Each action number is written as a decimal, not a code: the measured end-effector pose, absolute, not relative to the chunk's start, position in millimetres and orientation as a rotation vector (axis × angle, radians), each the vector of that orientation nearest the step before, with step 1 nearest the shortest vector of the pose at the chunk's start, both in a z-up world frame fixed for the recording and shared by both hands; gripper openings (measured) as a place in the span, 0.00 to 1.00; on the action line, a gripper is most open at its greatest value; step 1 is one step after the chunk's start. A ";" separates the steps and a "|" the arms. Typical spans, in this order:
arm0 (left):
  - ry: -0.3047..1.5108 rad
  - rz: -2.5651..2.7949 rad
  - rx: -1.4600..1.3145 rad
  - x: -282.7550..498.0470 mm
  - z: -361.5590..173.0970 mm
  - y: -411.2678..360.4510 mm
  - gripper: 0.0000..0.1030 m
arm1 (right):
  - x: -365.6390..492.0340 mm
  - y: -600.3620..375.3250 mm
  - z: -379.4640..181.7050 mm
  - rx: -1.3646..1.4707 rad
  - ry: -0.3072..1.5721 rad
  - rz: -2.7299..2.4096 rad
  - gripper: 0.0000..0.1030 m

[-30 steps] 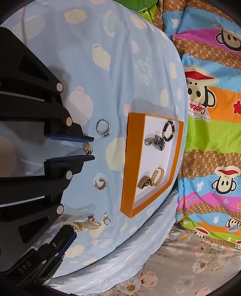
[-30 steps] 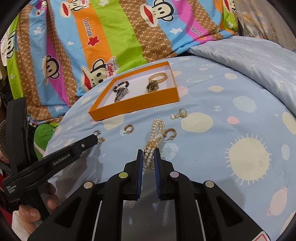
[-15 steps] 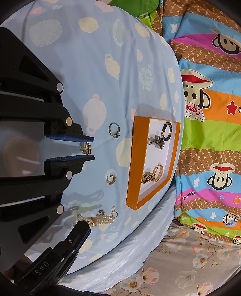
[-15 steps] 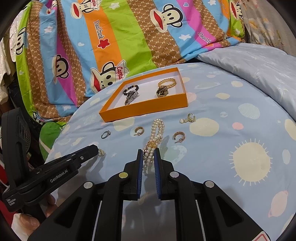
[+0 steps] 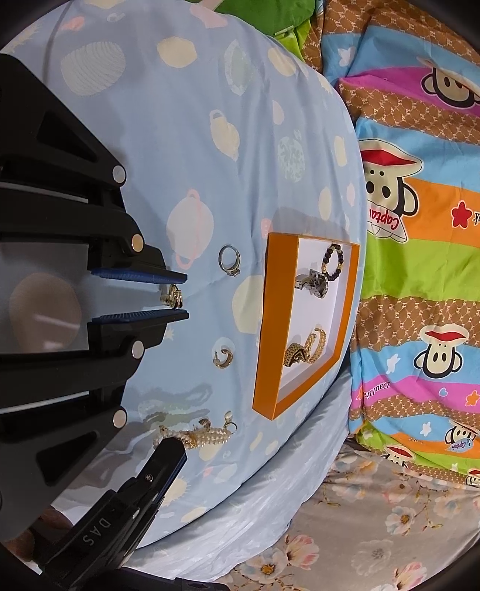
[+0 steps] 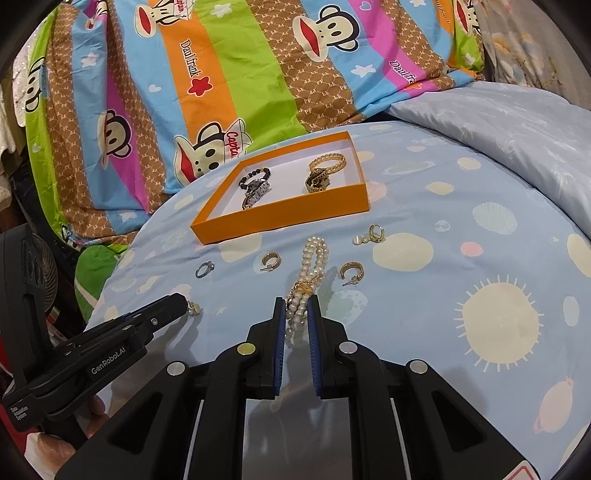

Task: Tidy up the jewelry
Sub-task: 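Carry the gold earring with the left tool while the right carries the pearl necklace into the orange box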

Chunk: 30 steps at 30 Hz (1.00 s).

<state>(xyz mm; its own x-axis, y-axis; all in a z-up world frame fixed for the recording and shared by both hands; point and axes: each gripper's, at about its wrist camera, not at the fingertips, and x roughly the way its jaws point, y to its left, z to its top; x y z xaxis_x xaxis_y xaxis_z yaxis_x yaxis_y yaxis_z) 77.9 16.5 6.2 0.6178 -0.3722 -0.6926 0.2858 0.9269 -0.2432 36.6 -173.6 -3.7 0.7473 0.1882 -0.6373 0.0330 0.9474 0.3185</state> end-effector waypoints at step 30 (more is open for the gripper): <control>0.747 -0.358 -0.126 131.9 35.1 18.6 0.13 | 87.4 -165.6 -16.2 0.188 0.873 0.085 0.22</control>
<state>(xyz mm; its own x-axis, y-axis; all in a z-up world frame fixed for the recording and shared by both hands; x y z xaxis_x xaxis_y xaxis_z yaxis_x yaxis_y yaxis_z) 131.9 18.6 35.1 0.6765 -0.3621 -0.6413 0.2735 0.9320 -0.2377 87.4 -165.6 -16.2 0.6407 0.1508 -0.7528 0.0026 0.9801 0.1986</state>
